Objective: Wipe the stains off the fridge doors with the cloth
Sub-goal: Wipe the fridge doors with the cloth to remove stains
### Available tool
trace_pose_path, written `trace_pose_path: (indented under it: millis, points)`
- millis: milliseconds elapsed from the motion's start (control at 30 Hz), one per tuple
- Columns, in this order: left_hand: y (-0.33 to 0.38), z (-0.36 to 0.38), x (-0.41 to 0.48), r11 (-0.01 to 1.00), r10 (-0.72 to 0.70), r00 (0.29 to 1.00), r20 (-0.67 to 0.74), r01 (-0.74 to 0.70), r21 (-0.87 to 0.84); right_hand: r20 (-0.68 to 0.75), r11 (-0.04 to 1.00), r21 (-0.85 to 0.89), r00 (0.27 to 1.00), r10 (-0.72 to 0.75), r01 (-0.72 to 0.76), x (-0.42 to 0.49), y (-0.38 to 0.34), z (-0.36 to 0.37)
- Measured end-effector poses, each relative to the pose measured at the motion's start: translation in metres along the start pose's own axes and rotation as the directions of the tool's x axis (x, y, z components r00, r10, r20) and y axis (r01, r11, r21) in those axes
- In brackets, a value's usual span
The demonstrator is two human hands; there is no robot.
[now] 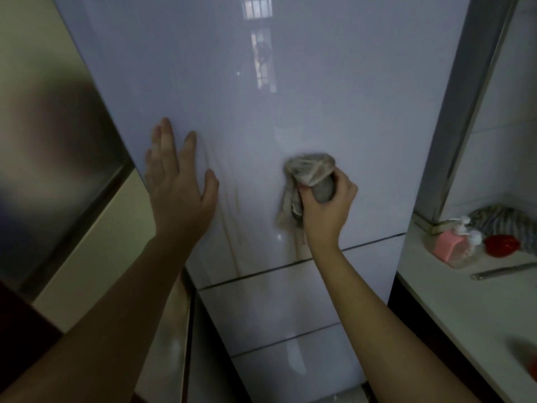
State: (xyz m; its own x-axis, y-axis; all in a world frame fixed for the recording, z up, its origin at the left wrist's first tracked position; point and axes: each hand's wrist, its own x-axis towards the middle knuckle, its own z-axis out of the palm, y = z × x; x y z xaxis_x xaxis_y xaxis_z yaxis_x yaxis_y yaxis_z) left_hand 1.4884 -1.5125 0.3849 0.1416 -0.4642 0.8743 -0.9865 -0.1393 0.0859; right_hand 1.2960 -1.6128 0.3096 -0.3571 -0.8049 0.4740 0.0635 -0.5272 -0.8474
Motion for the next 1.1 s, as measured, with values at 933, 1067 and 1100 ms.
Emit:
trace_pose_path:
  millis: [933,1067,1100]
  points:
    - [0.003,0.004,0.000,1.000,-0.010,1.000,0.005,0.010,0.015,0.216,0.827,-0.321,0.886,-0.410,0.461,0.009,0.023,-0.003]
    - [0.001,0.005,0.000,0.999,0.002,1.000,0.004,-0.002,0.034,0.352,0.676,-0.378,0.774,-0.527,0.633,0.012,0.050,-0.016]
    - [0.001,0.004,0.000,0.999,0.002,1.000,0.009,-0.003,0.034,0.387,0.635,-0.376,0.737,-0.554,0.675,0.014,0.054,-0.020]
